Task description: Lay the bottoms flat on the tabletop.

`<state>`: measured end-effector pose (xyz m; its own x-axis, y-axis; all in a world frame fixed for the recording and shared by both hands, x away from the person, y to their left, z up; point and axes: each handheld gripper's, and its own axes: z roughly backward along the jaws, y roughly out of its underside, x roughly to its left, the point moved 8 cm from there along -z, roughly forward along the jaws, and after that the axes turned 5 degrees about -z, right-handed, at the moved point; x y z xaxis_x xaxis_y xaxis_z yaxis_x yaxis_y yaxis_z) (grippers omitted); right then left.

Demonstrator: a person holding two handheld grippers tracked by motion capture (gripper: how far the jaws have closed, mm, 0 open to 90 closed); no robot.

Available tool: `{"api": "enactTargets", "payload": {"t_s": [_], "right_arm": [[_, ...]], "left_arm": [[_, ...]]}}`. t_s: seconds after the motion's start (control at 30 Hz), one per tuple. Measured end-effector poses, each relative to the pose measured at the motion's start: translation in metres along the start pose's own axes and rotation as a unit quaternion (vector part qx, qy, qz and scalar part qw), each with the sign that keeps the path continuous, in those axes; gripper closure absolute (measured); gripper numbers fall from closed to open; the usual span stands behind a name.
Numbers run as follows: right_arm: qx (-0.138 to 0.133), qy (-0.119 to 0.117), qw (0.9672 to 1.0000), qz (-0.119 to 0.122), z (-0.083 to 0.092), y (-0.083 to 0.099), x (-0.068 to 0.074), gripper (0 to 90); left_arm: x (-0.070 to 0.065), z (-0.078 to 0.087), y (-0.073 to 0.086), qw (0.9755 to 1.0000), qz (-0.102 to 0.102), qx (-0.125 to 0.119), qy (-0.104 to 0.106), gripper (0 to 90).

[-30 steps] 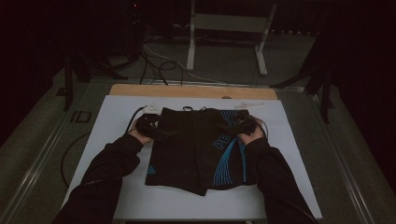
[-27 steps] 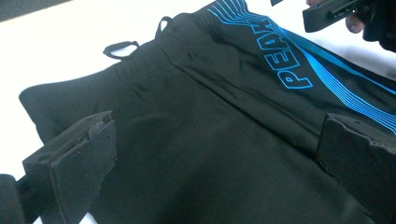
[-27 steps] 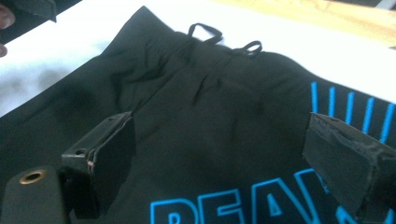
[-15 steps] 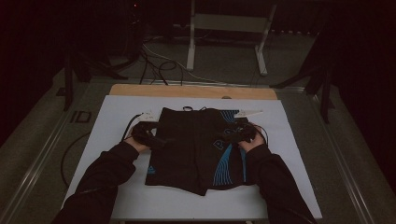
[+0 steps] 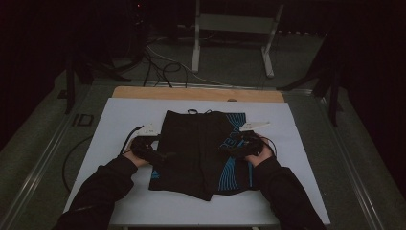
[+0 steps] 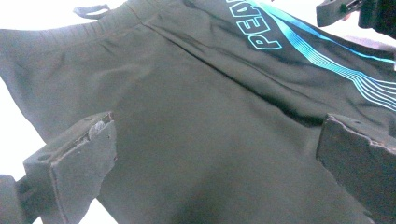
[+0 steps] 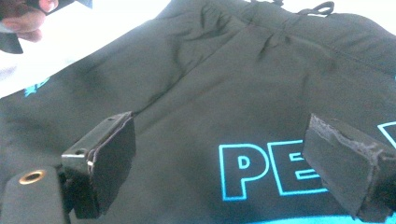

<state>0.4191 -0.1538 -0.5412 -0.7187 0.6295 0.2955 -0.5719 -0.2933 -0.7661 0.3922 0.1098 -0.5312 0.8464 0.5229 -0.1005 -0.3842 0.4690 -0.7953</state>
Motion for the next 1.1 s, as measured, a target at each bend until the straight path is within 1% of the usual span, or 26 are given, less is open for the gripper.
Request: {"api": "enactTargets", "payload": {"t_s": [0.03,0.07,0.1,0.13,0.17,0.2,0.27,0.3,0.4,0.47,0.5,0.53,0.6,0.73,0.77,0.83,0.87,0.9,0.93,0.97,1.0,1.1], "right_arm": [[0.002,-0.001,1.0,0.005,0.002,0.001,0.001,10.1],[-0.003,-0.002,1.0,0.002,0.003,0.002,0.003,10.1],[-0.002,-0.001,1.0,0.005,0.006,0.003,0.004,10.1],[-0.003,0.001,1.0,0.007,0.007,0.005,0.004,10.1],[-0.002,-0.001,1.0,0.006,0.008,0.007,0.005,10.1],[-0.002,0.0,1.0,0.008,0.01,0.009,0.005,10.1],[-0.001,0.003,1.0,0.009,0.012,0.011,0.005,10.1],[-0.001,0.003,1.0,0.009,0.012,0.011,0.005,10.1],[-0.007,0.001,0.9999,0.008,0.022,0.019,0.009,10.1],[-0.011,0.001,0.9999,0.008,0.027,0.023,0.011,10.1],[-0.009,0.006,0.9999,0.013,0.028,0.026,0.011,10.1],[-0.006,0.005,0.9999,0.014,0.03,0.029,0.012,10.1],[-0.004,0.007,0.9999,0.015,0.035,0.034,0.013,10.1],[-0.011,0.007,0.9998,0.012,0.046,0.043,0.017,10.1],[-0.008,0.009,0.9998,0.018,0.049,0.046,0.018,10.1],[-0.004,0.013,0.9998,0.017,0.053,0.053,0.019,10.1],[-0.004,0.013,0.9998,0.017,0.053,0.053,0.019,10.1],[-0.004,0.012,0.9998,0.015,0.055,0.056,0.02,10.1],[0.002,0.016,0.9997,0.017,0.058,0.062,0.02,10.1],[0.003,0.018,0.9997,0.016,0.061,0.065,0.019,10.1],[0.0,0.017,0.9997,0.015,0.063,0.067,0.019,10.1],[0.005,0.023,0.9997,0.011,0.069,0.075,0.018,10.1]], "left_arm": [[-0.002,0.003,0.002,1.0,-0.001,-0.002,0.0,0.3],[-0.003,0.004,0.003,1.0,0.0,-0.003,0.0,0.3],[-0.003,0.004,0.003,1.0,0.0,-0.003,0.0,0.3],[-0.006,0.007,0.004,1.0,0.001,-0.006,0.002,0.3],[-0.006,0.007,0.004,1.0,0.001,-0.006,0.002,0.3],[-0.01,0.009,0.007,1.0,-0.004,-0.004,0.004,0.3],[-0.01,0.009,0.007,1.0,-0.004,-0.004,0.004,0.3],[-0.016,0.011,0.012,1.0,-0.007,-0.001,0.007,0.3],[-0.023,0.015,0.019,0.9999,-0.011,0.001,0.011,0.3],[-0.028,0.018,0.023,0.9999,-0.01,-0.001,0.011,0.3],[-0.03,0.019,0.026,0.9999,-0.012,0.001,0.011,0.3],[-0.032,0.02,0.028,0.9998,-0.015,0.002,0.01,0.3],[-0.036,0.023,0.033,0.9998,-0.016,0.004,0.012,0.3],[-0.041,0.031,0.041,0.9999,-0.01,0.002,0.014,0.3],[-0.042,0.032,0.043,0.9999,-0.01,0.003,0.013,0.3],[-0.044,0.036,0.048,0.9999,-0.008,0.003,0.012,0.3],[-0.044,0.036,0.048,0.9999,-0.008,0.003,0.012,0.3],[-0.045,0.04,0.052,0.9999,-0.001,0.001,0.011,0.3],[-0.046,0.043,0.054,0.9999,-0.001,0.001,0.01,0.3],[-0.046,0.045,0.057,1.0,-0.001,0.004,0.008,0.3],[-0.047,0.047,0.058,1.0,-0.001,0.001,0.006,0.3],[-0.05,0.054,0.064,1.0,0.007,-0.003,0.005,0.3]]}}
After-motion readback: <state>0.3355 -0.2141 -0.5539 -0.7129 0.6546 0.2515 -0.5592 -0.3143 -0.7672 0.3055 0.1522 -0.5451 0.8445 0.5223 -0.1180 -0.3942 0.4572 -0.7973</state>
